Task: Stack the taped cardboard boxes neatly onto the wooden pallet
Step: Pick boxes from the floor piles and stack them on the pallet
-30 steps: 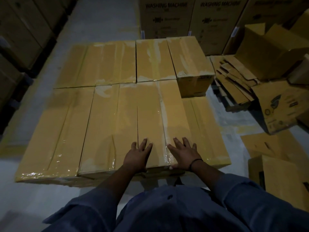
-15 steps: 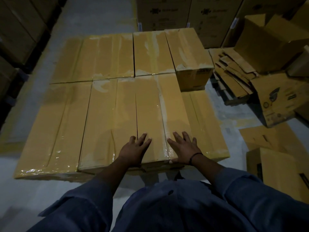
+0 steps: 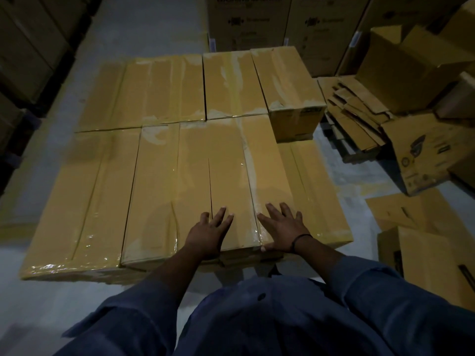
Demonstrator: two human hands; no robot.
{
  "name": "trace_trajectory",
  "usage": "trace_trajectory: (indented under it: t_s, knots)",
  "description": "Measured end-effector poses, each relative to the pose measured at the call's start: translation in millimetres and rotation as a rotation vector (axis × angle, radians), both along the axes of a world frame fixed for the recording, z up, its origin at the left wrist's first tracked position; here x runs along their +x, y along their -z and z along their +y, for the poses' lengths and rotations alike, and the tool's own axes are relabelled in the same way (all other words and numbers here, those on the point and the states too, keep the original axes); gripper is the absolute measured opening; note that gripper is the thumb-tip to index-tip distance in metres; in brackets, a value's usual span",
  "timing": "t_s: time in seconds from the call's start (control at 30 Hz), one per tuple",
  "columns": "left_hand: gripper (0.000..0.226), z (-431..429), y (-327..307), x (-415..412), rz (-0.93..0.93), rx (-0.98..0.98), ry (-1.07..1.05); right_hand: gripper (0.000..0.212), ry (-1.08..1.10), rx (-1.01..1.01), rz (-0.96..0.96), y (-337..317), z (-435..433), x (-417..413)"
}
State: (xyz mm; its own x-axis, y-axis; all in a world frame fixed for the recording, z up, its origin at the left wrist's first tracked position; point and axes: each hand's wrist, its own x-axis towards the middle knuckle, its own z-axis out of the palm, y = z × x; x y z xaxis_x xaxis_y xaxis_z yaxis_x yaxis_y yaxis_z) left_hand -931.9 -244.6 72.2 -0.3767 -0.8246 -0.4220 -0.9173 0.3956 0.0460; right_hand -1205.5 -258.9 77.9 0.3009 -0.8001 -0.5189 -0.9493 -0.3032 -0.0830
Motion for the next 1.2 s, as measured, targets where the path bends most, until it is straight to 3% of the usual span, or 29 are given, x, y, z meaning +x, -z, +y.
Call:
trace_trajectory:
  t_s: [0.23,0.33,0.53,1.1,1.2]
  knots:
    - [0.119,-1.1,-3.2,-0.1,-0.002,0.018,-0.010,0.110,0.024,0.030,-0.016,-0.2,-1.5,1.9]
    - [0.127,-9.4,-7.1,0.8,0.020,0.083,-0.022,0.102,0.072,0.039,-0.063,-5.5,-1.3,2.6]
    - [0.121,-10.9,-7.1,-5.5,0.077,0.065,-0.057,0.088,0.157,-0.009,-0.086,-1.8,-1.7,3.0]
    - [0.118,-10.1,-10.8,-17.9,0.054,0.102,-0.084,0.087,0.199,0.039,-0.099,3.5,-2.4,0.0]
    - [0.112,-12.7,-13.4,-20.5,0.056,0.083,-0.090,0.084,0.358,-0.048,-0.179,9.0,4.8,-4.2]
